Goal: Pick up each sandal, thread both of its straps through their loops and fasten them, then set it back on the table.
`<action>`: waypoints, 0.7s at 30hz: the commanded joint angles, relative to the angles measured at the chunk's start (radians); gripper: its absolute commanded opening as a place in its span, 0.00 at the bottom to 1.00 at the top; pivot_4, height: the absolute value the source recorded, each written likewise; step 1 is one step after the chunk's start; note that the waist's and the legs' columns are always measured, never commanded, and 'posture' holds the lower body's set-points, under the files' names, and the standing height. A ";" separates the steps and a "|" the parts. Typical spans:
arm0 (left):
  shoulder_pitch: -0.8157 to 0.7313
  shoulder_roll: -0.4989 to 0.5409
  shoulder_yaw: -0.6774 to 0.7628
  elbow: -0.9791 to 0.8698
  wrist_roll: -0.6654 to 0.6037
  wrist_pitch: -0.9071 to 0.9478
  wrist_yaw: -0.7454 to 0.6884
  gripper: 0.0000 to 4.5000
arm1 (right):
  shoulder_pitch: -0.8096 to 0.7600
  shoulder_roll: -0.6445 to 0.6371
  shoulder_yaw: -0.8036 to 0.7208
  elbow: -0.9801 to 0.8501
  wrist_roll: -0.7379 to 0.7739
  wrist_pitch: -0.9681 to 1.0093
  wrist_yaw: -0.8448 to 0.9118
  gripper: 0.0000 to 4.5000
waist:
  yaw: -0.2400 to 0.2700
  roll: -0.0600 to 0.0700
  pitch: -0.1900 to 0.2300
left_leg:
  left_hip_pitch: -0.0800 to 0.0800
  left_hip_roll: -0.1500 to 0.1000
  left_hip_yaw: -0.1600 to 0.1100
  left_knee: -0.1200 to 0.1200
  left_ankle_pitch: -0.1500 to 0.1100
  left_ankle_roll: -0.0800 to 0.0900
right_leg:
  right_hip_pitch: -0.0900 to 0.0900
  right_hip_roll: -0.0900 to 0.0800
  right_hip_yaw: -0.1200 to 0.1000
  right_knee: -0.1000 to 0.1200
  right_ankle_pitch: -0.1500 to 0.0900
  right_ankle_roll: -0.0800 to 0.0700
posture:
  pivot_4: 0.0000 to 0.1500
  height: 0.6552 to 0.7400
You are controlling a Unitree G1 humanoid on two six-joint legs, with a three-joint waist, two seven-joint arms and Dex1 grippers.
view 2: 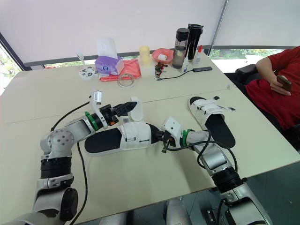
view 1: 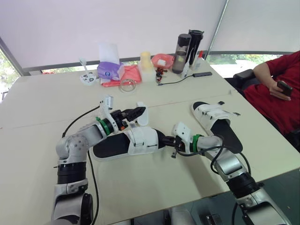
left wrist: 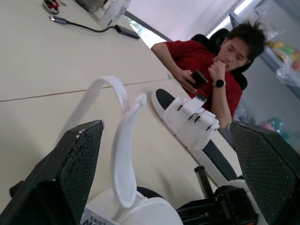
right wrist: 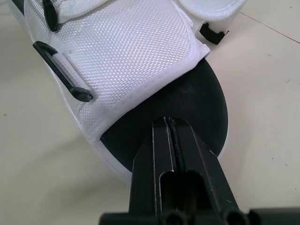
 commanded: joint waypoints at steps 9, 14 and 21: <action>-0.327 -0.096 0.104 0.579 0.043 -0.205 0.065 0.98 | 0.035 0.012 0.052 0.143 -0.095 0.044 -0.026 0.00 | -0.010 -0.002 0.000 | 0.000 -0.001 0.000 0.001 0.000 0.000 | 0.000 0.000 -0.002 -0.003 0.000 0.000 | 1.00 1.00; -0.464 -0.062 0.154 0.870 0.084 -0.339 0.034 0.98 | 0.041 0.005 0.046 0.140 -0.097 0.040 -0.025 0.00 | -0.018 -0.002 0.000 | 0.000 -0.001 -0.001 -0.001 0.000 0.000 | -0.001 0.000 -0.002 0.000 0.000 0.001 | 1.00 1.00; -0.497 -0.068 0.158 0.931 0.111 -0.422 -0.024 0.48 | 0.050 0.004 0.043 0.129 -0.097 0.044 -0.032 0.00 | -0.018 -0.002 0.000 | 0.000 -0.001 -0.002 -0.001 0.000 0.000 | 0.000 -0.001 -0.002 0.000 0.002 0.003 | 1.00 1.00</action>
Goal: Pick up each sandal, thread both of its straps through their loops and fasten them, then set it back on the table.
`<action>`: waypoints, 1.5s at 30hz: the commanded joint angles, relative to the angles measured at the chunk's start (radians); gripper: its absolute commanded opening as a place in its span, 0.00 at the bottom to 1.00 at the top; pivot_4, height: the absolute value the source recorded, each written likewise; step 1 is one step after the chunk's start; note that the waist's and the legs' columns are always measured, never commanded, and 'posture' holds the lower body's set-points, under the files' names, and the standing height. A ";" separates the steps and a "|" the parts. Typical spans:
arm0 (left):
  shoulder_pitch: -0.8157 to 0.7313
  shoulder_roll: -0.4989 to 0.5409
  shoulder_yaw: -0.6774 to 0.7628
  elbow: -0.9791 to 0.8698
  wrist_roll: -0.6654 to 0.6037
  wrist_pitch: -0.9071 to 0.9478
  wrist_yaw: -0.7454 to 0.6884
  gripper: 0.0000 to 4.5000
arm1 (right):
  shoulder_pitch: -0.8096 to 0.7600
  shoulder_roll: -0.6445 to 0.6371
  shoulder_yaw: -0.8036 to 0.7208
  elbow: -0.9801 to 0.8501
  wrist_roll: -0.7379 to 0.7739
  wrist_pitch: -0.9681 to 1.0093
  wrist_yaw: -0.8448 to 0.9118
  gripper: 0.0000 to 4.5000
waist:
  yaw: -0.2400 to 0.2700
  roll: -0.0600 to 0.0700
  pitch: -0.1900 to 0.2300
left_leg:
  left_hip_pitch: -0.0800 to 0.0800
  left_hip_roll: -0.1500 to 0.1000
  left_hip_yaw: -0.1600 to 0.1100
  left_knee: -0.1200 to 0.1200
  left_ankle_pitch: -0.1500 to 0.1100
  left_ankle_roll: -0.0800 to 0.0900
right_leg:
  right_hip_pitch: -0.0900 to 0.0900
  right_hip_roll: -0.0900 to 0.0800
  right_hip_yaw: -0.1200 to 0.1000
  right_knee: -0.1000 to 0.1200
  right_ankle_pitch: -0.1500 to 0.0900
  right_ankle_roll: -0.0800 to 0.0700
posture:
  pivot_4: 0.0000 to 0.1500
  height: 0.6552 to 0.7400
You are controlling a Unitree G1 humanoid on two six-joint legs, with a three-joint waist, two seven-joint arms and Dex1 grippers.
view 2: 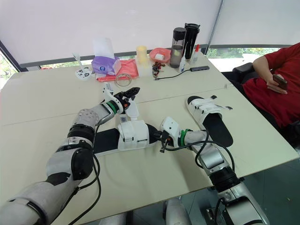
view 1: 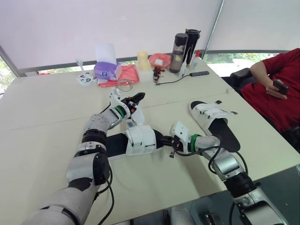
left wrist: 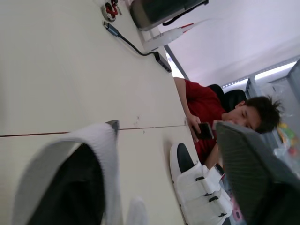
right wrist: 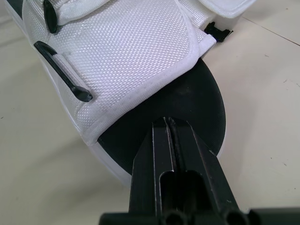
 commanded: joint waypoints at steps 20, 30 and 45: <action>0.320 0.123 -0.548 -0.752 0.489 -0.538 -0.413 0.01 | 0.062 -0.026 0.046 0.126 -0.092 0.047 -0.021 0.00 | 0.000 0.002 0.000 | 0.001 0.000 0.001 -0.001 0.000 0.000 | 0.000 -0.001 0.001 0.000 0.001 -0.001 | 1.00 1.00; 0.486 0.344 -0.691 -0.749 0.763 -1.292 -0.523 0.07 | 0.059 -0.023 0.047 0.152 -0.099 0.037 -0.016 0.00 | 0.003 0.005 0.000 | -0.001 0.005 0.001 -0.001 -0.002 -0.004 | -0.001 -0.004 0.002 -0.004 0.000 -0.001 | 1.00 1.00; 0.505 0.465 -0.636 -0.825 0.504 -0.867 -0.568 0.85 | 0.075 -0.042 0.046 0.163 -0.103 0.024 -0.010 0.00 | 0.015 0.006 -0.001 | 0.000 0.006 0.005 -0.001 -0.002 -0.004 | -0.002 -0.002 0.001 -0.002 0.000 -0.001 | 1.00 1.00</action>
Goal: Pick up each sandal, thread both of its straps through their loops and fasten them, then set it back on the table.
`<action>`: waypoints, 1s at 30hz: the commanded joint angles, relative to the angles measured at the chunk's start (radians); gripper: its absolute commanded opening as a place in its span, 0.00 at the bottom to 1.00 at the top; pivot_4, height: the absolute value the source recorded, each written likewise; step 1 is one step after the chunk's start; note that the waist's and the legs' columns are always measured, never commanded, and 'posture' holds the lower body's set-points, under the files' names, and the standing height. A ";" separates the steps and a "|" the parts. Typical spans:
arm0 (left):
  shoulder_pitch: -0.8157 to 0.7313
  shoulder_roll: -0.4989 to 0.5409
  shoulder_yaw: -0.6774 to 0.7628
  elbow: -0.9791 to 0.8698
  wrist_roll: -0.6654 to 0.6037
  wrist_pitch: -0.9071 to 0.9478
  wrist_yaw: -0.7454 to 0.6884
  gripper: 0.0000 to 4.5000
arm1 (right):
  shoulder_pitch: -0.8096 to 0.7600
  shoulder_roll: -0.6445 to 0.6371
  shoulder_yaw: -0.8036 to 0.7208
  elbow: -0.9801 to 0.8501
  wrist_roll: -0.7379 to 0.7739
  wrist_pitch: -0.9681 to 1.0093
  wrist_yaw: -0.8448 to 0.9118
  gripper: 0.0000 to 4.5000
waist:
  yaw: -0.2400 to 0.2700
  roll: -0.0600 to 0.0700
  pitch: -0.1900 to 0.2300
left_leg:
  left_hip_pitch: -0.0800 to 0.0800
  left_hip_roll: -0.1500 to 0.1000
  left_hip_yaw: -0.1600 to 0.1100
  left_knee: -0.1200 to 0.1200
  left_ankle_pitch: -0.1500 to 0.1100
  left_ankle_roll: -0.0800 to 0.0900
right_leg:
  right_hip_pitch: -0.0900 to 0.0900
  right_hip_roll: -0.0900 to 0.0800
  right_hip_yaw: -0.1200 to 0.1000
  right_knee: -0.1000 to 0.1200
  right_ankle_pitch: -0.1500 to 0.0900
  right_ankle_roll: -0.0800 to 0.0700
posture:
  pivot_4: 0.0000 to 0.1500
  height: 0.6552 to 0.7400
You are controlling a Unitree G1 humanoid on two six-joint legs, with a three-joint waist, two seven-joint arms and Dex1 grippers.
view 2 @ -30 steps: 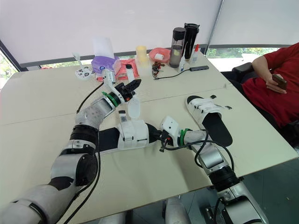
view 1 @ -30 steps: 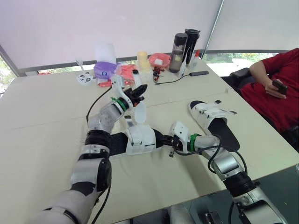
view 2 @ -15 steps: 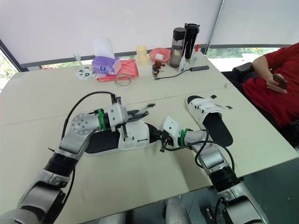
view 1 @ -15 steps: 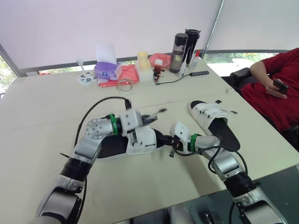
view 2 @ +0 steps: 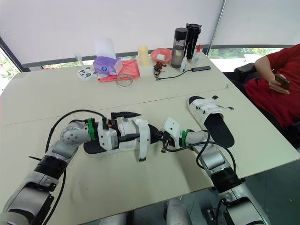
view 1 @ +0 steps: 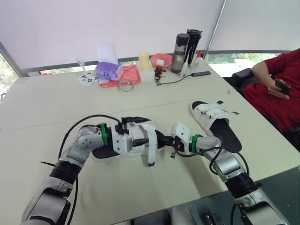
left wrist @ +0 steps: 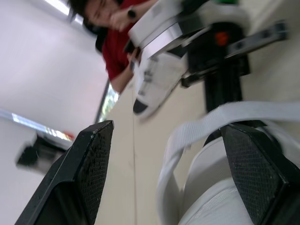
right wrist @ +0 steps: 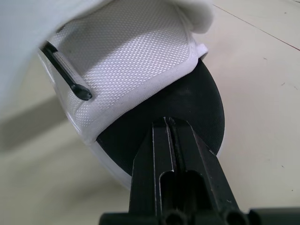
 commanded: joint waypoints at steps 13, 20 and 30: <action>0.216 0.150 0.174 -0.578 -0.601 1.135 -0.086 0.85 | 0.058 -0.027 0.062 0.185 -0.102 0.032 -0.006 0.00 | -0.002 0.001 0.000 | -0.001 0.000 -0.002 0.001 -0.001 -0.002 | -0.006 0.001 -0.001 -0.007 0.000 0.000 | 1.00 1.00; 0.294 0.125 0.135 -0.704 -0.616 1.231 -0.038 0.85 | 0.059 -0.027 0.064 0.186 -0.104 0.031 -0.004 0.00 | -0.015 0.001 0.000 | -0.002 0.003 -0.002 0.000 -0.003 -0.004 | 0.000 -0.002 -0.002 -0.017 0.000 0.000 | 1.00 1.00; 0.222 0.044 0.033 -0.609 -0.522 1.232 -0.020 0.85 | 0.065 -0.022 0.069 0.176 -0.105 0.041 -0.007 0.00 | -0.018 0.002 0.000 | -0.002 0.002 -0.002 0.000 -0.003 -0.004 | 0.001 -0.001 -0.002 -0.021 0.000 0.000 | 1.00 1.00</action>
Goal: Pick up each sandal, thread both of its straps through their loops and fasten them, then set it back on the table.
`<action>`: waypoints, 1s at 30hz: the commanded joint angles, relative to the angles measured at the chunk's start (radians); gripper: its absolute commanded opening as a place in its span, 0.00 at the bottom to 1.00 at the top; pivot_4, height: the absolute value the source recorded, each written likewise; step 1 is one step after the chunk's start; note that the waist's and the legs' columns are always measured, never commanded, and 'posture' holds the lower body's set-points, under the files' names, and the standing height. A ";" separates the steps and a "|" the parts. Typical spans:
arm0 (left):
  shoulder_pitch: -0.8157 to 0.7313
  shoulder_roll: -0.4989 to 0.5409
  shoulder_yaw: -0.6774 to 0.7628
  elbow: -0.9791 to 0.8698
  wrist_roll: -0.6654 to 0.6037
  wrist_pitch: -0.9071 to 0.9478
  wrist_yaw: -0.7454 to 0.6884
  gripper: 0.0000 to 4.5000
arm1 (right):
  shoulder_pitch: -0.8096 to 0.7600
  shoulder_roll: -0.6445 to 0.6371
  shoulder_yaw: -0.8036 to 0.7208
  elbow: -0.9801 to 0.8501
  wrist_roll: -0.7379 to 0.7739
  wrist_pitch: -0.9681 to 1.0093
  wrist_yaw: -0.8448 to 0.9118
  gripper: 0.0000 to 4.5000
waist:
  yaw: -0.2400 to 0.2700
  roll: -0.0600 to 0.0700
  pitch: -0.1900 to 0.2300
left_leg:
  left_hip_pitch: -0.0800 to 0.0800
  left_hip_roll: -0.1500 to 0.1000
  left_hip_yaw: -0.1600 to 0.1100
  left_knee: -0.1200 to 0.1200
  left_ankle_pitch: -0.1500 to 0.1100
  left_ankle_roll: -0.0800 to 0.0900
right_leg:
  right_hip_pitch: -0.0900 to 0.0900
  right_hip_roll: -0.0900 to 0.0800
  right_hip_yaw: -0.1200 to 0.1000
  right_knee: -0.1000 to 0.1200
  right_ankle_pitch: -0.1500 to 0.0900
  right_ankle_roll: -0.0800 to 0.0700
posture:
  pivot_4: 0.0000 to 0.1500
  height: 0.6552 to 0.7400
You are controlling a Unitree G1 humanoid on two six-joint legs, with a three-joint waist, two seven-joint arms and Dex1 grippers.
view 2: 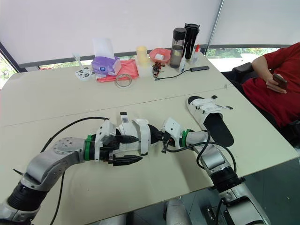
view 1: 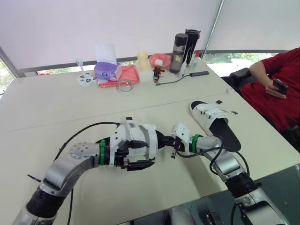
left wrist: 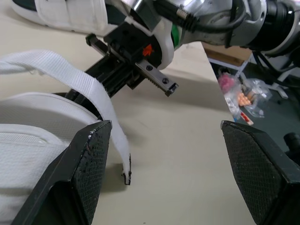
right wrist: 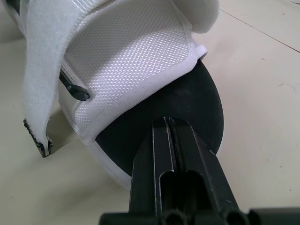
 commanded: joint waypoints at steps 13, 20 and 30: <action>-0.089 -0.059 0.005 0.085 0.044 0.004 -0.008 0.85 | 0.083 -0.017 0.062 0.133 -0.103 0.088 -0.030 0.00 | 0.000 0.003 -0.003 | 0.000 0.001 0.000 -0.001 0.000 0.000 | 0.003 -0.001 -0.001 -0.006 0.000 0.000 | 1.00 1.00; -0.086 -0.107 -0.029 0.074 0.053 0.023 0.021 0.45 | 0.074 -0.006 0.064 0.139 -0.104 0.089 -0.033 0.00 | -0.002 0.003 -0.003 | 0.000 0.001 0.000 -0.001 0.000 0.000 | 0.003 -0.001 -0.001 -0.006 0.000 0.000 | 1.00 1.00; -0.121 -0.204 -0.018 0.141 0.104 0.019 0.094 0.01 | 0.078 0.001 0.065 0.141 -0.104 0.089 -0.039 0.00 | 0.000 0.003 -0.003 | 0.001 0.001 0.001 0.000 0.000 0.000 | 0.003 0.000 -0.001 -0.006 0.000 0.000 | 1.00 1.00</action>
